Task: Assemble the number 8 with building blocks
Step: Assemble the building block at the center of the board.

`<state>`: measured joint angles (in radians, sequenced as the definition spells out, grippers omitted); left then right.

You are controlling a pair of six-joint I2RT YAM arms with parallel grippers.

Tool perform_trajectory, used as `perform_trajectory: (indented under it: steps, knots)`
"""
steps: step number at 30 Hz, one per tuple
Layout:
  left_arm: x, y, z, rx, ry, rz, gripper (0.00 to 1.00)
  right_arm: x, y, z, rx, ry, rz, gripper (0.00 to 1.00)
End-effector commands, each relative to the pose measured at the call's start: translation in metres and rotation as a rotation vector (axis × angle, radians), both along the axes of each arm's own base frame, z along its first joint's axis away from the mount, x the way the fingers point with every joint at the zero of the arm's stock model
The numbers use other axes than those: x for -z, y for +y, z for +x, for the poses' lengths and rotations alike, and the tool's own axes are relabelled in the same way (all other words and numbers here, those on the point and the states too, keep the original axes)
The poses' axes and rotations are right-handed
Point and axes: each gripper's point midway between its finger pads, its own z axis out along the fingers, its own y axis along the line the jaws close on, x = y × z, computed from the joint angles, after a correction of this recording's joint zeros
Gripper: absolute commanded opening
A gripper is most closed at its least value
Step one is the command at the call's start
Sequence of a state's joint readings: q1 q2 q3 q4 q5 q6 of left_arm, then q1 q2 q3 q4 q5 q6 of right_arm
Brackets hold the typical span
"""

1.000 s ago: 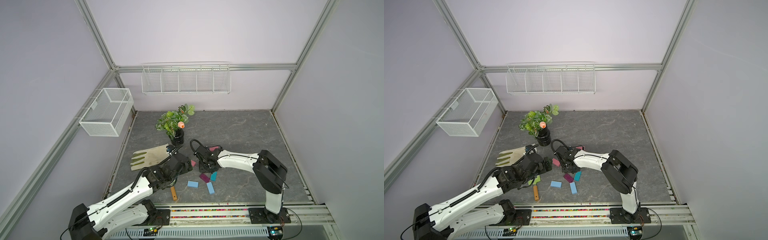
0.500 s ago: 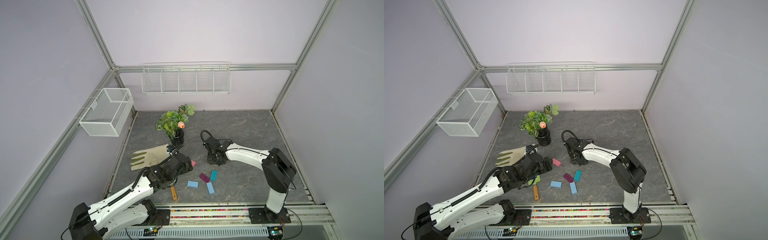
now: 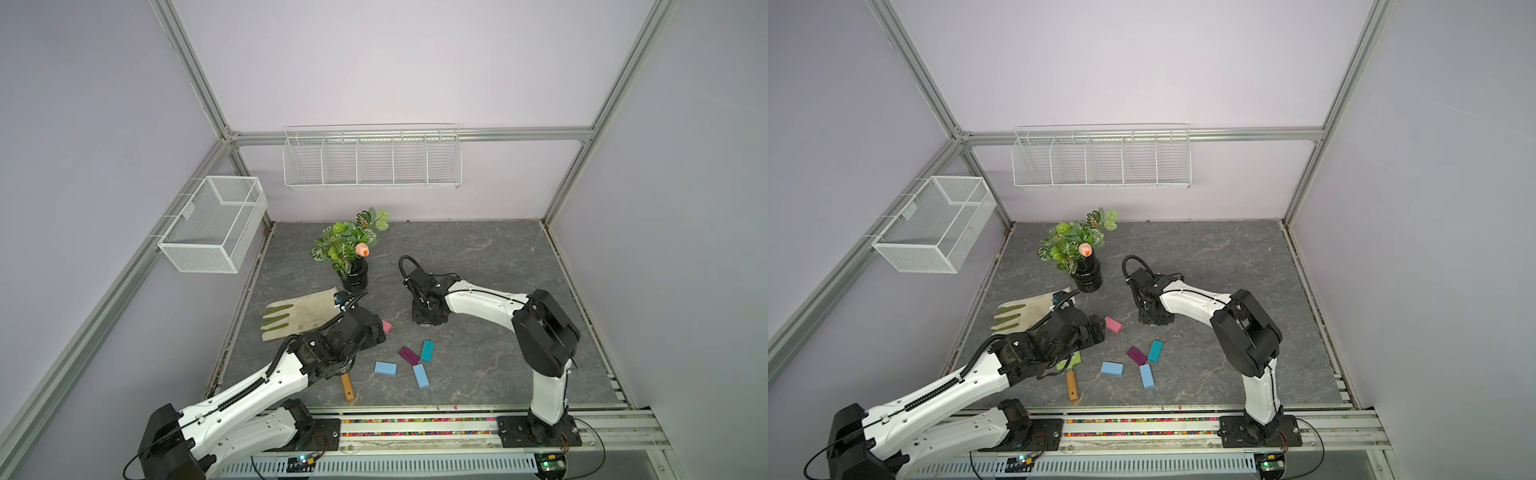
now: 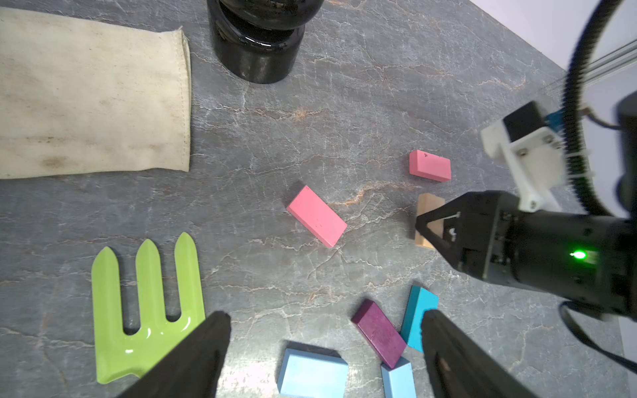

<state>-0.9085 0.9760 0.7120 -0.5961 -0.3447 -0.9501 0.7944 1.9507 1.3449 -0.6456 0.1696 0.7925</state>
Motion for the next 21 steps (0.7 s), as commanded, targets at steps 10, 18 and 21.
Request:
perform_trajectory:
  steps: [10,18,21]
  knots:
    - [0.000,0.003,0.004,-0.029,-0.008,0.016,0.91,0.019,0.018,0.008,-0.050,0.057,0.004,0.07]
    - [0.001,0.002,0.005,-0.028,-0.008,0.021,0.91,0.022,0.024,0.013,-0.067,0.065,-0.003,0.10]
    - [0.001,0.002,0.005,-0.028,-0.008,0.023,0.91,0.026,0.024,0.013,-0.071,0.073,-0.013,0.10]
